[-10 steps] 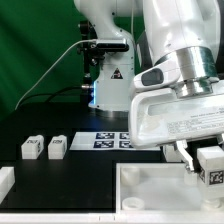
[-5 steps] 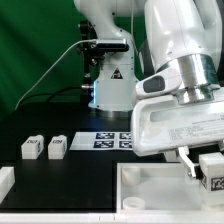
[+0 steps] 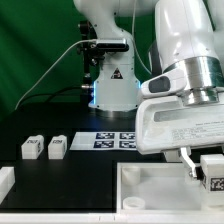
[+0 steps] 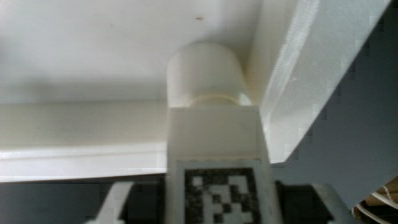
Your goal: Assemble one leg
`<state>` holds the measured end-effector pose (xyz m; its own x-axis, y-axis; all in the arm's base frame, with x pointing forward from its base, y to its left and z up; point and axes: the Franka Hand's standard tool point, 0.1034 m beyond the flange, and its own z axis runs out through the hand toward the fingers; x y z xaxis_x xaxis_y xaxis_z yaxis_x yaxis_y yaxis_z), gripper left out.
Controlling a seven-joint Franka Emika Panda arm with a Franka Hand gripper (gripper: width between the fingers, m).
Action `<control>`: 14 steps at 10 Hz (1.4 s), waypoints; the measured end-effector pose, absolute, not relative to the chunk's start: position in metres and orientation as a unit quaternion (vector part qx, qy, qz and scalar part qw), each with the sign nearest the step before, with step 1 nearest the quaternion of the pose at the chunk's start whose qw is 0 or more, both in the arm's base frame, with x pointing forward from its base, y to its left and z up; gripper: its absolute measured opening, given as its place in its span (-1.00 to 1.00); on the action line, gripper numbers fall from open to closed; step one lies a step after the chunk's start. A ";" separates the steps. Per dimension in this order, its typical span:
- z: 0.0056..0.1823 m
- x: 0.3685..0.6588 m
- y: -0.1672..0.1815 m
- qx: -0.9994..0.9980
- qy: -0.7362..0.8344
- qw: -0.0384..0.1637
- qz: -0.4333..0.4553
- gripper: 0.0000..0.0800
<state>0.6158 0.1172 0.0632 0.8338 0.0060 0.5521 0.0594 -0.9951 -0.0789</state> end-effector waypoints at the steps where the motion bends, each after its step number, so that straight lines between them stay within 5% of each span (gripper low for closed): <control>1: 0.061 0.614 0.117 -0.958 -0.017 0.047 -0.282 -0.09; 2: 0.061 0.614 0.117 -0.958 -0.017 0.047 -0.282 0.29; 3: 0.061 0.614 0.117 -0.958 -0.017 0.047 -0.282 0.29; 4: 0.060 0.614 0.117 -0.958 -0.017 0.047 -0.282 0.56; 12: 0.061 0.614 0.117 -0.959 -0.017 0.047 -0.280 0.62; 14: 0.085 0.620 0.113 -0.961 -0.016 0.050 -0.271 0.62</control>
Offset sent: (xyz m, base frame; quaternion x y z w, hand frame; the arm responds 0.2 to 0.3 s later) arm 0.0000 0.0000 0.0000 0.0000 0.0000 0.0000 1.0000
